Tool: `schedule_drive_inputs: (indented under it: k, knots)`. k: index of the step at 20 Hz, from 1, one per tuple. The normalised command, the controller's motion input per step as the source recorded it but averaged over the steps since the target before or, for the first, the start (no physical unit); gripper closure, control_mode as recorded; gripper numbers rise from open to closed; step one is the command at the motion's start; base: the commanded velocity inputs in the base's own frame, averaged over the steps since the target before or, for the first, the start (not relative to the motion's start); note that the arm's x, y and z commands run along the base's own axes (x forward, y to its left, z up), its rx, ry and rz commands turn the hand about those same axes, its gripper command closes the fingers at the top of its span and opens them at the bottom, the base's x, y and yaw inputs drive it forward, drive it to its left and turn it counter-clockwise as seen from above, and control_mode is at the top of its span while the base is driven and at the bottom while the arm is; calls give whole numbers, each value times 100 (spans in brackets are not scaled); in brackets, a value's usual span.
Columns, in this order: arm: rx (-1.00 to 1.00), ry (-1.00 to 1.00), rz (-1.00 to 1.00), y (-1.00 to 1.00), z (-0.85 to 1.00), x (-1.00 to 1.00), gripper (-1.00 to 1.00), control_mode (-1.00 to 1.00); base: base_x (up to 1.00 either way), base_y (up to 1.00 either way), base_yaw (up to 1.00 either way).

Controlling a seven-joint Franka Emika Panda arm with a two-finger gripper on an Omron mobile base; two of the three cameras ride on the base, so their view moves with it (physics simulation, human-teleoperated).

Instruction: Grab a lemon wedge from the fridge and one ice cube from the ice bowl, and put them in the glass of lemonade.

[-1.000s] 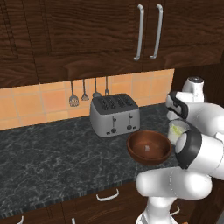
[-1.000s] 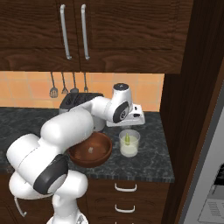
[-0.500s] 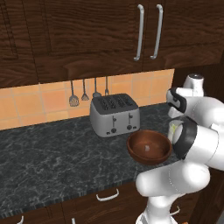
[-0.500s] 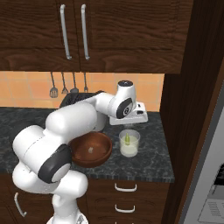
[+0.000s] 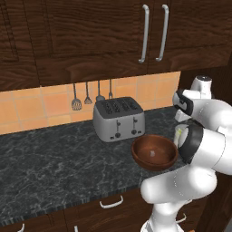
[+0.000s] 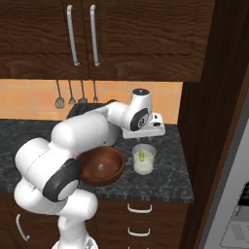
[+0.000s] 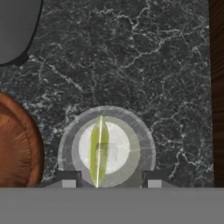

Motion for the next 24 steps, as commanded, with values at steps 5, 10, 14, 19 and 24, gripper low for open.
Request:
schedule_drive_inputs:
  k: [5,10,14,19,24]
  knots:
    - [0,0,0,0,0,0,-100,-100,0,0,0]
    - [1,-4,0,0,5,-2,-100,-100,0,0,0]
    - [7,-15,0,-1,24,-13,-100,-100,0,0,0]
    - [9,-14,0,-4,17,-19,-100,-100,0,0,0]
    - [5,-13,0,-1,6,-27,-100,-100,0,0,0]
